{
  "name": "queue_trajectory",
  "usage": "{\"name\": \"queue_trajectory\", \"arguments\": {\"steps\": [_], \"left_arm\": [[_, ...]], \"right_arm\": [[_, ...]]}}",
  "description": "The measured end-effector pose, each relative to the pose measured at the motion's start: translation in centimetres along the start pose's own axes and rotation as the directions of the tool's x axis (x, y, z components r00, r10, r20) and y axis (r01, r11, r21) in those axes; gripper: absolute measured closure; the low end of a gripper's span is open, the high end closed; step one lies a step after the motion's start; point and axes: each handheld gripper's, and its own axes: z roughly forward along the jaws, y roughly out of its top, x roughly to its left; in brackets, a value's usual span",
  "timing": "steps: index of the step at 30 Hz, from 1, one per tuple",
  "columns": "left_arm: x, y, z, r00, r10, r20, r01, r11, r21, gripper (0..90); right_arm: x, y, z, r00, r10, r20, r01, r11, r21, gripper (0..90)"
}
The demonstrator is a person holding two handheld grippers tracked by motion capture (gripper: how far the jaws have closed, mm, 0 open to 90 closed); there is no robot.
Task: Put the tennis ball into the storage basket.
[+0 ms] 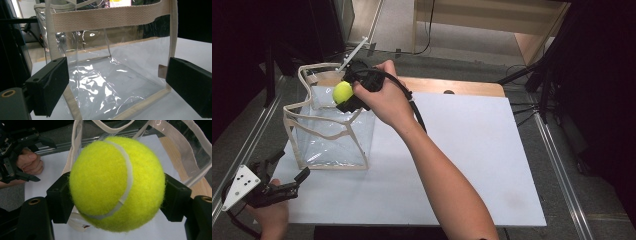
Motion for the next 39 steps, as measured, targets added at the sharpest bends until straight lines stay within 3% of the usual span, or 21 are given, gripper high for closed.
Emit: {"name": "queue_trajectory", "arguments": {"steps": [18, 39], "left_arm": [[0.0, 0.0, 0.0, 1.0000, -0.002, -0.001, 0.002, 1.0000, 0.001, 5.3], [0.0, 0.0, 0.0, 1.0000, 0.001, 0.001, -0.001, 1.0000, 0.003, 5.3]], "right_arm": [[-0.3, 0.5, 1.8, 0.9998, -0.010, -0.017, 0.010, 1.000, 0.007, 23.6], [-0.4, 0.0, 2.9, 0.9996, -0.020, -0.020, 0.021, 0.998, 0.054, 23.5]]}}
